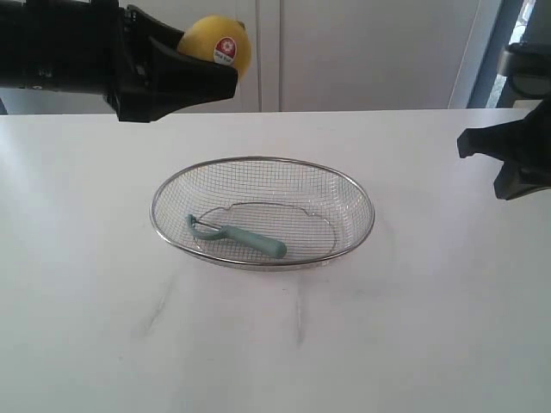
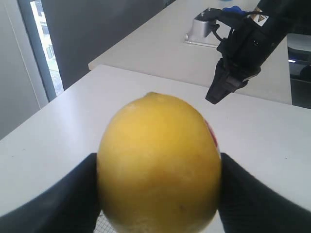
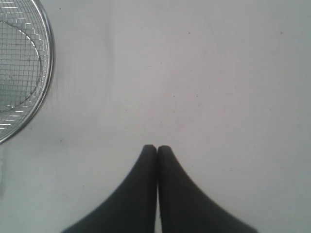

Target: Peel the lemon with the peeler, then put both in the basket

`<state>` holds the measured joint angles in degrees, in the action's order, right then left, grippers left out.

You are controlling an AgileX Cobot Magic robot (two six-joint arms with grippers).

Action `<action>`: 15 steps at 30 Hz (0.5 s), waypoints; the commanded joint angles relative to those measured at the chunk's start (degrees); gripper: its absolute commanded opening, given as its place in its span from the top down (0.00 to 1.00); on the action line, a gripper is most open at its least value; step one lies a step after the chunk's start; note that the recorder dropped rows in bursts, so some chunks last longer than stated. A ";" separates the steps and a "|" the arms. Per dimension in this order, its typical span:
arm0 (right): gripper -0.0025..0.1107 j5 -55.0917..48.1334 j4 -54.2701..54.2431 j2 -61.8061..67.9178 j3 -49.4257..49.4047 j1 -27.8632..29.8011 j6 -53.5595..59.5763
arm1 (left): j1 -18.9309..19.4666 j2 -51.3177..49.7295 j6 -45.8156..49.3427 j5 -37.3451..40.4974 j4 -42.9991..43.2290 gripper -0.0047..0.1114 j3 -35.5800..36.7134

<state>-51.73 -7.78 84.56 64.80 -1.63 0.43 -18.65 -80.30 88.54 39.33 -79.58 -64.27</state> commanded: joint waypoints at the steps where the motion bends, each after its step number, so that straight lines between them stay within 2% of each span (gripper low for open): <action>1: 0.98 0.62 0.36 -0.57 -0.21 0.50 -0.43 | 0.21 0.27 -0.32 0.29 -2.10 0.96 -0.45; 15: 0.98 0.62 0.36 -0.57 -0.21 0.50 -0.43 | 0.21 0.27 -0.75 -1.24 -2.10 0.96 -0.45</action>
<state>-51.73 -7.78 84.56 64.80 -1.63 0.00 -18.65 -80.30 88.54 38.01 -79.58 -64.27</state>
